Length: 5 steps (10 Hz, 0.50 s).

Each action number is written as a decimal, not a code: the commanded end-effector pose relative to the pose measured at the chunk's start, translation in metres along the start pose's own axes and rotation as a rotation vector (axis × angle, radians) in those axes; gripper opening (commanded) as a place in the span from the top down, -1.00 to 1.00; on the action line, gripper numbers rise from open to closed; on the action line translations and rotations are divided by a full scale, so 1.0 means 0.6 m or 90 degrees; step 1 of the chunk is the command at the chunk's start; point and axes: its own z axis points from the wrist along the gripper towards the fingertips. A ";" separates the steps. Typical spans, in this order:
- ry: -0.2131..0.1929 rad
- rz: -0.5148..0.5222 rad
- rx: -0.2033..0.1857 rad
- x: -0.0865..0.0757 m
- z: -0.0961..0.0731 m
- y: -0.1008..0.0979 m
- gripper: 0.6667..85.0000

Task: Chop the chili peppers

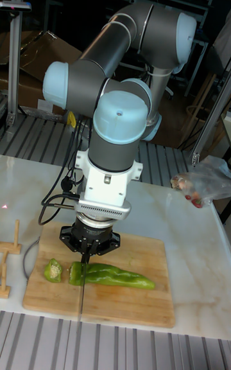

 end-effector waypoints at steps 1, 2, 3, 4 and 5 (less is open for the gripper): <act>0.010 -0.002 -0.014 -0.002 -0.009 0.000 0.98; 0.014 -0.006 -0.010 -0.004 -0.012 -0.006 0.98; 0.015 -0.007 -0.006 -0.009 -0.012 -0.011 0.98; 0.014 -0.006 -0.006 -0.013 -0.011 -0.010 0.98; 0.006 -0.002 -0.001 -0.019 -0.003 -0.008 0.98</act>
